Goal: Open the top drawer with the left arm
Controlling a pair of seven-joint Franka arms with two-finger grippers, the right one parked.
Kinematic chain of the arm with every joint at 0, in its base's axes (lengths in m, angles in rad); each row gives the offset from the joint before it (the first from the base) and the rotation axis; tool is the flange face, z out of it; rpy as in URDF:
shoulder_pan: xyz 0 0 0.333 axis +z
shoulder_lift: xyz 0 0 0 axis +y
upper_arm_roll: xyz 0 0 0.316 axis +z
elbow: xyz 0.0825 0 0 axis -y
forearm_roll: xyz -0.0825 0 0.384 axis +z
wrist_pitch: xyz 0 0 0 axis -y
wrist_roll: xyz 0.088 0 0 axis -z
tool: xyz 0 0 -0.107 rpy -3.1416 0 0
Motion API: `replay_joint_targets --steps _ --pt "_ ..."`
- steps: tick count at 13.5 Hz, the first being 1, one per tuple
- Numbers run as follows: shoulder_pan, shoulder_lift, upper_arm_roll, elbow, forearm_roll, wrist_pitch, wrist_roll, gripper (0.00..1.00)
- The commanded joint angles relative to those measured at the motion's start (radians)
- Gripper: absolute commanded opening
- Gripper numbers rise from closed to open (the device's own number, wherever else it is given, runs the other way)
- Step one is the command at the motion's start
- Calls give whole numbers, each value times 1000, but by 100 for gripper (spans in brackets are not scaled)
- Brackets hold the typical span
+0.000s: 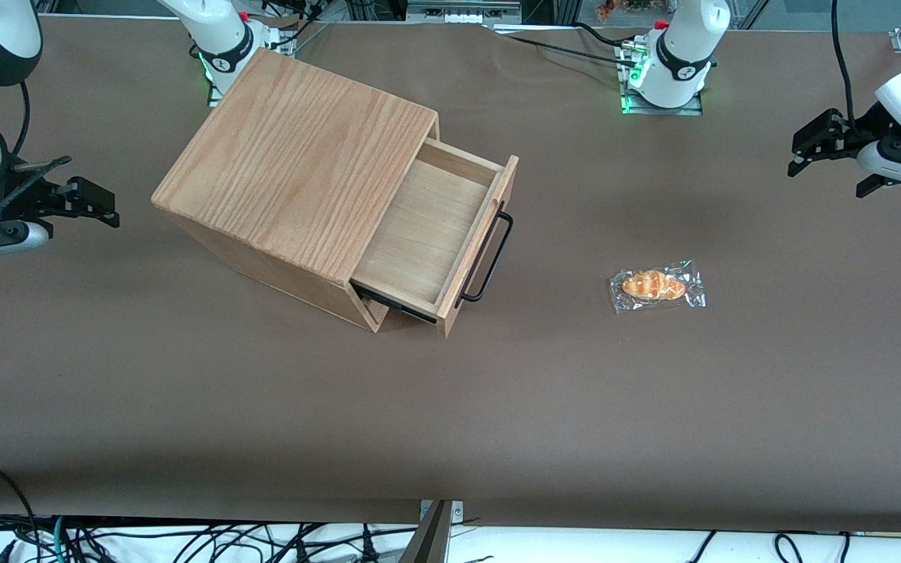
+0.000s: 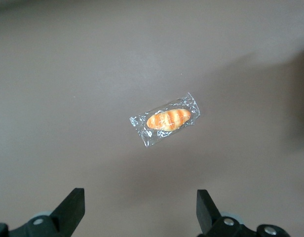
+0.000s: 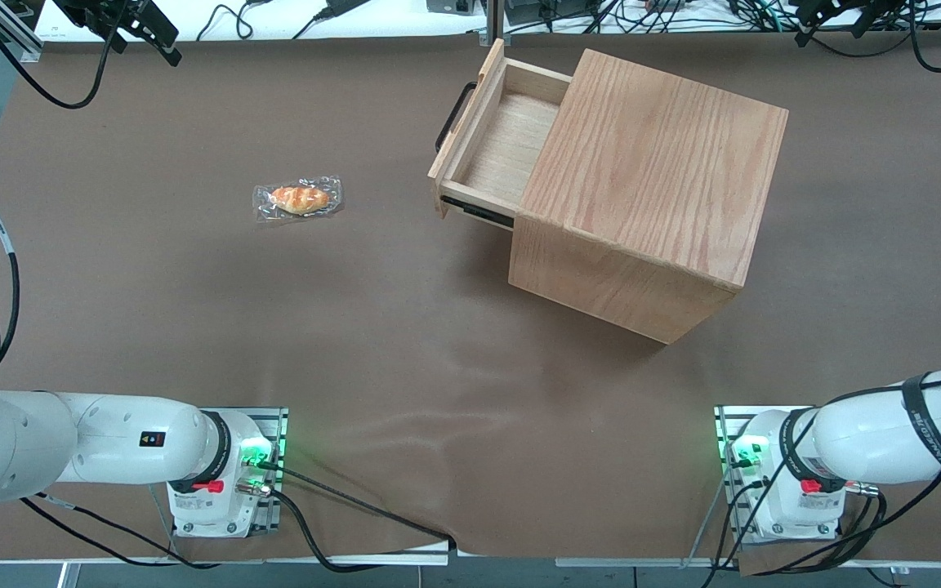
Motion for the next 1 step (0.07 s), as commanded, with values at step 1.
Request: replay_joint_targets --steps 1 --pt "0 6 -4 24 27 -23 12 100"
